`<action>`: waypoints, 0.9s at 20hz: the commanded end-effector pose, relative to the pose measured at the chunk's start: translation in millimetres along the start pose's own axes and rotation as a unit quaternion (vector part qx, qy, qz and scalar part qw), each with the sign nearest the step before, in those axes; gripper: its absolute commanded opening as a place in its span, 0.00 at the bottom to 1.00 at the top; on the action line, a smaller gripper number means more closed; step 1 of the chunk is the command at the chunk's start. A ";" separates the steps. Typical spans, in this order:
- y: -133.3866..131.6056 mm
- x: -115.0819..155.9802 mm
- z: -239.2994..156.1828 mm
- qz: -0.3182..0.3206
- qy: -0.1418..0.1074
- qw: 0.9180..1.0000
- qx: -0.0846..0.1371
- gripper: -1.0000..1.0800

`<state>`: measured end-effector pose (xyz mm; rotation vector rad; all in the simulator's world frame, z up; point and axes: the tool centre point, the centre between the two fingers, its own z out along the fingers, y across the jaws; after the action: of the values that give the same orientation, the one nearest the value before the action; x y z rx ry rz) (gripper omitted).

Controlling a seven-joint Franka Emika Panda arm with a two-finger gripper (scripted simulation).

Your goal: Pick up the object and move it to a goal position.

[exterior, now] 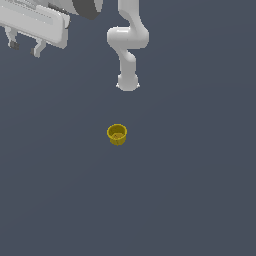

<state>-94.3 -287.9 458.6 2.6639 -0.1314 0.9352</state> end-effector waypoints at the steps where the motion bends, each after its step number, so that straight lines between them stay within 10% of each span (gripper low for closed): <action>1: 6.0 -12.4 11.6 0.007 0.005 1.000 0.011 0.62; 18: -63.7 -122.4 140.8 0.028 -0.003 0.989 0.142 0.62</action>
<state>-95.3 -282.7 281.2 2.9139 -0.0880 1.0199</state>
